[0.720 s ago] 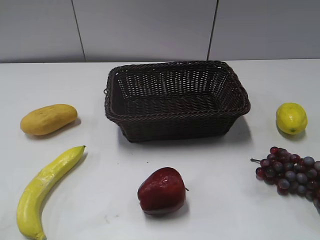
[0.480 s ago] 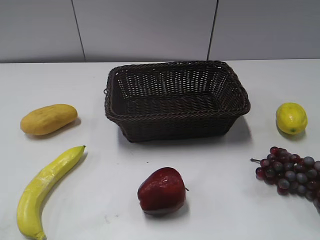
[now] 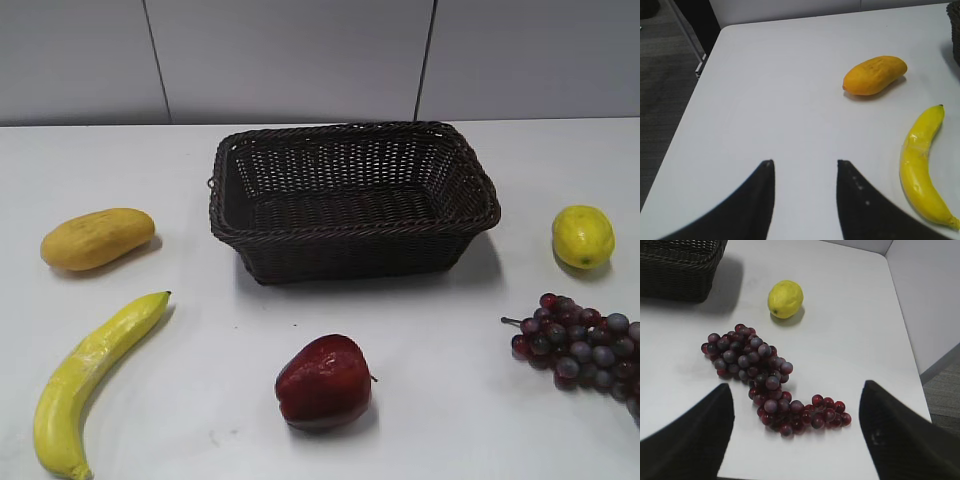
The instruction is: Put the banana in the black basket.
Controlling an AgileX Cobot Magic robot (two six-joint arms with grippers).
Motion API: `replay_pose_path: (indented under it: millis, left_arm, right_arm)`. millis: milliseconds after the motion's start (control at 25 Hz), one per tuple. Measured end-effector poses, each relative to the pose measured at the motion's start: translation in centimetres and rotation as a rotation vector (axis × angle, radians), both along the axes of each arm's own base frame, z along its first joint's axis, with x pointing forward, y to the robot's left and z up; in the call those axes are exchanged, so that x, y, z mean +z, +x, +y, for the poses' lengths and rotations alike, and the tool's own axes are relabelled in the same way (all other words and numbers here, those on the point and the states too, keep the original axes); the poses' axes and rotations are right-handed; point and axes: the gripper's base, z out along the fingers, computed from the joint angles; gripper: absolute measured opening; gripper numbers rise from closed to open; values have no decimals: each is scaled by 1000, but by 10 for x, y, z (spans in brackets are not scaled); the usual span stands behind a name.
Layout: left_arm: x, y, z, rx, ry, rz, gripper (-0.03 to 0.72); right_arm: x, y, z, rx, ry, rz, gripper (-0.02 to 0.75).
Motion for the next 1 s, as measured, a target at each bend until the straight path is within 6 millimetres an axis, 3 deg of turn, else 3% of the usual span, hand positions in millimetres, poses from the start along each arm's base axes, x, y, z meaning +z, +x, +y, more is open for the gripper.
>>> replay_pose_path:
  millis: [1000]
  left_arm:
    - [0,0,0,-1,-2,0,282]
  right_arm:
    - [0,0,0,0,0,0,593]
